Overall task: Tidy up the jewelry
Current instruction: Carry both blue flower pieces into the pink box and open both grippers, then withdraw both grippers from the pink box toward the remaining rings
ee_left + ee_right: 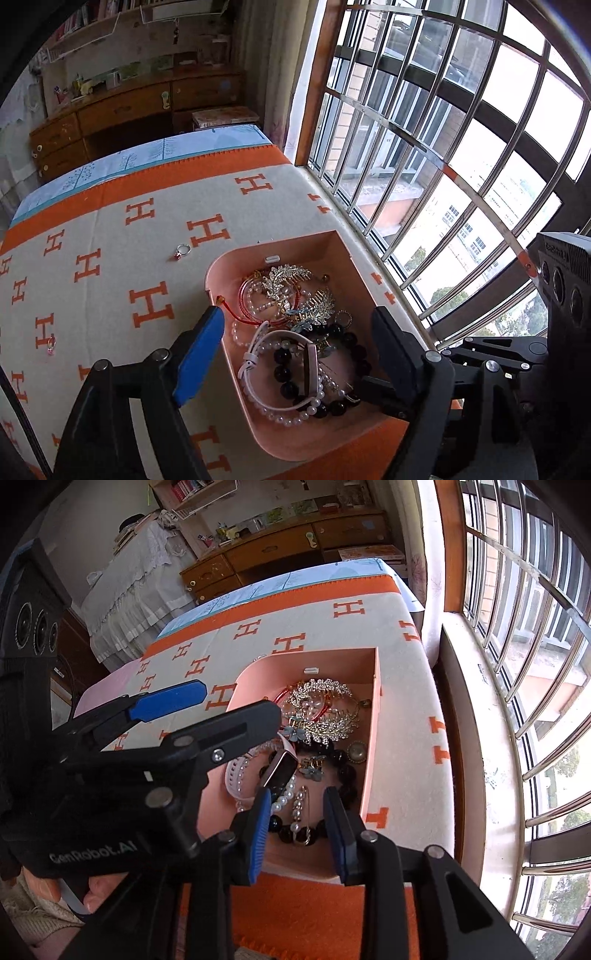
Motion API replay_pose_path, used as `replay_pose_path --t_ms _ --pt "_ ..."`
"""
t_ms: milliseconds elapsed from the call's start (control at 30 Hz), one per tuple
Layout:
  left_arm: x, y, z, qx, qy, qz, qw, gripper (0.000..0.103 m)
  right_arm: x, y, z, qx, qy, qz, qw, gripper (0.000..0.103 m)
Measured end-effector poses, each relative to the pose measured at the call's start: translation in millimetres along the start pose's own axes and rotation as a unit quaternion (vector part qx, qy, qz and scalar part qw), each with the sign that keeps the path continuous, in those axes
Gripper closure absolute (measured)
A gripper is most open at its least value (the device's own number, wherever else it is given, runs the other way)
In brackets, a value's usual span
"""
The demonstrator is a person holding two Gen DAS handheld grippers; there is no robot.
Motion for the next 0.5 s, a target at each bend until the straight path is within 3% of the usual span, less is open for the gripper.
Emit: replay_pose_path --t_ms 500 --pt "-15.8 -25.5 17.3 0.008 -0.022 -0.021 0.9995 0.022 -5.1 -9.4 13.6 0.014 0.009 -0.019 1.0 0.073"
Point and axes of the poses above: each gripper's, at about its wrist camera, not at the fingertips, and y roughly the way its jaws point, z to its left, x to its top, the point moved 6 cm from there along y, roughly the way its jaws point, and after that the axes turned 9 degrees about z, right-handed, at the moved point
